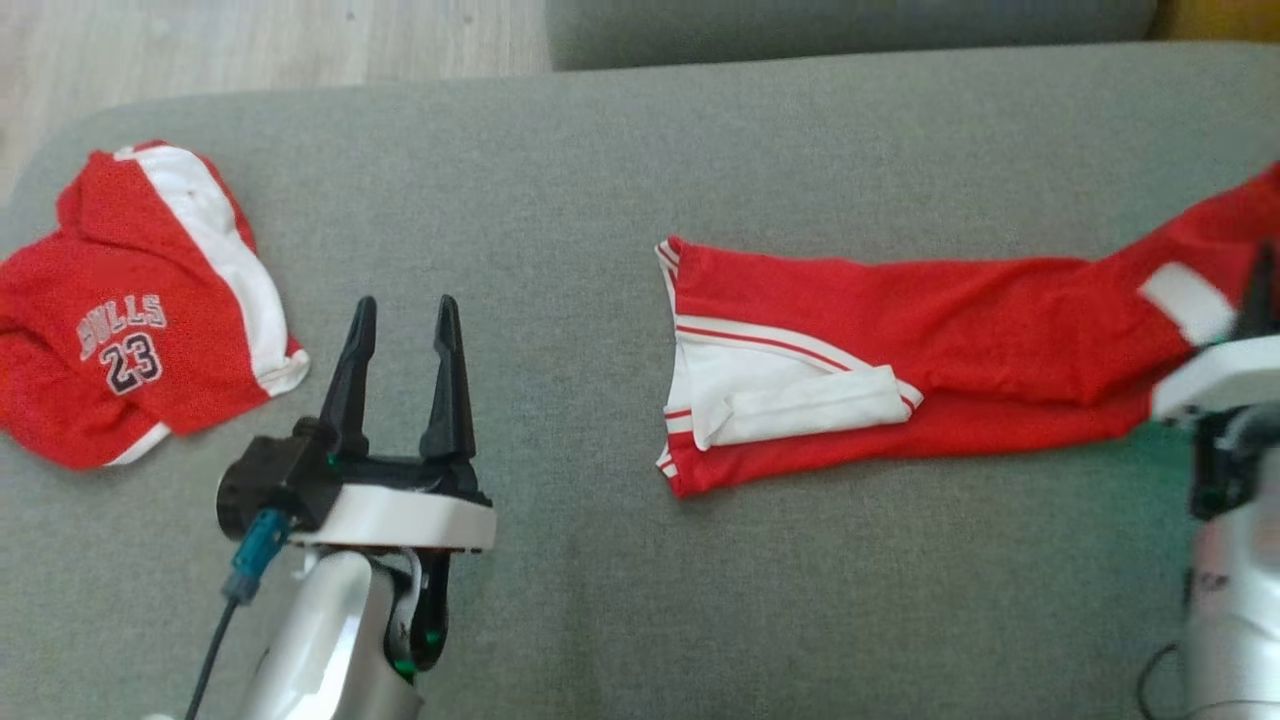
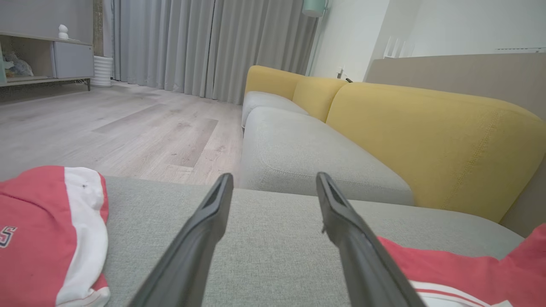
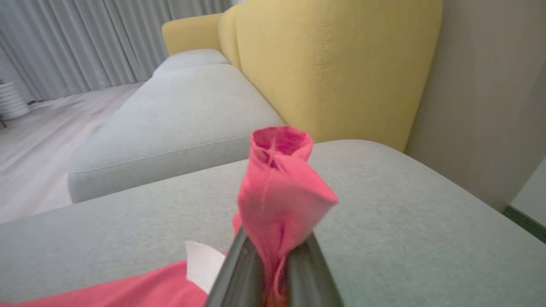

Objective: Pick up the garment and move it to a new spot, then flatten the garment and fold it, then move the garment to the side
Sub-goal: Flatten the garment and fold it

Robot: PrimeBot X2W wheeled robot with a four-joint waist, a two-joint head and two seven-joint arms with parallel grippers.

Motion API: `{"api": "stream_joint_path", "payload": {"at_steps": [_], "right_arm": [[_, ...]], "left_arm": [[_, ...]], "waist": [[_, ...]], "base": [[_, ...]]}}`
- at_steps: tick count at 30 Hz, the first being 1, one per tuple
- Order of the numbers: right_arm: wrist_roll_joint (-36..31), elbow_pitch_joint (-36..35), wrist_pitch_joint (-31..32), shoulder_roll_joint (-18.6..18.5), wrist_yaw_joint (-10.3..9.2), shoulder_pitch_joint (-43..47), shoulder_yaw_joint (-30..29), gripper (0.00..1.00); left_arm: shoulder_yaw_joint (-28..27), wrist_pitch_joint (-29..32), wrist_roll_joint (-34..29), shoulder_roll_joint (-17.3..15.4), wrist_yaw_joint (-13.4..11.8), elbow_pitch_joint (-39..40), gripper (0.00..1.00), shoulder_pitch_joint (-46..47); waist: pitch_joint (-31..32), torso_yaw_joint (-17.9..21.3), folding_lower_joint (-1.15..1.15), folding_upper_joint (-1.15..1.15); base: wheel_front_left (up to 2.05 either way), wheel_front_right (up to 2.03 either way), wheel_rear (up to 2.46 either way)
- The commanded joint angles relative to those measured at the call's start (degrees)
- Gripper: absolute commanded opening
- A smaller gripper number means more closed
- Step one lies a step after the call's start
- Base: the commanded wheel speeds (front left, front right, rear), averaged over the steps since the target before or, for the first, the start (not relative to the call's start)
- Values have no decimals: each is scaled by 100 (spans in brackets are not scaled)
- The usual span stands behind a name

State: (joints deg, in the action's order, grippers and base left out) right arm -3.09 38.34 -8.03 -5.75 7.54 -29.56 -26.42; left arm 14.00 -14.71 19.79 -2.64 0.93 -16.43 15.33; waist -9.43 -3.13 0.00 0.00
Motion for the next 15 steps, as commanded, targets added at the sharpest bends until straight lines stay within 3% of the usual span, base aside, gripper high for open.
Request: {"api": "stream_joint_path", "payload": {"at_steps": [1, 2, 6, 9, 15], "right_arm": [[39, -361, 13, 97, -5, -39, 363, 0], [39, -361, 13, 97, -5, -39, 363, 0], [386, -702, 118, 278, -5, 125, 1396, 0], [1128, -717, 152, 284, -5, 278, 2404, 0], [1763, -631, 116, 286, -5, 406, 3848, 0]], "left_arm": [[-143, -29, 67, -24, -61, 168, 100, 27], [-143, -29, 67, -24, -61, 168, 100, 27], [-148, -29, 69, -24, -71, 153, 100, -36], [-116, -29, 60, -24, -61, 131, 100, -34], [-57, -29, 59, -24, -77, 136, 100, -3]], "waist": [[130, -52, 0, 0], [130, -52, 0, 0], [317, -144, 0, 0], [377, -236, 0, 0], [358, -425, 0, 0]], "base": [[0, 0, 0], [0, 0, 0], [0, 0, 0], [0, 0, 0], [0, 0, 0]]}}
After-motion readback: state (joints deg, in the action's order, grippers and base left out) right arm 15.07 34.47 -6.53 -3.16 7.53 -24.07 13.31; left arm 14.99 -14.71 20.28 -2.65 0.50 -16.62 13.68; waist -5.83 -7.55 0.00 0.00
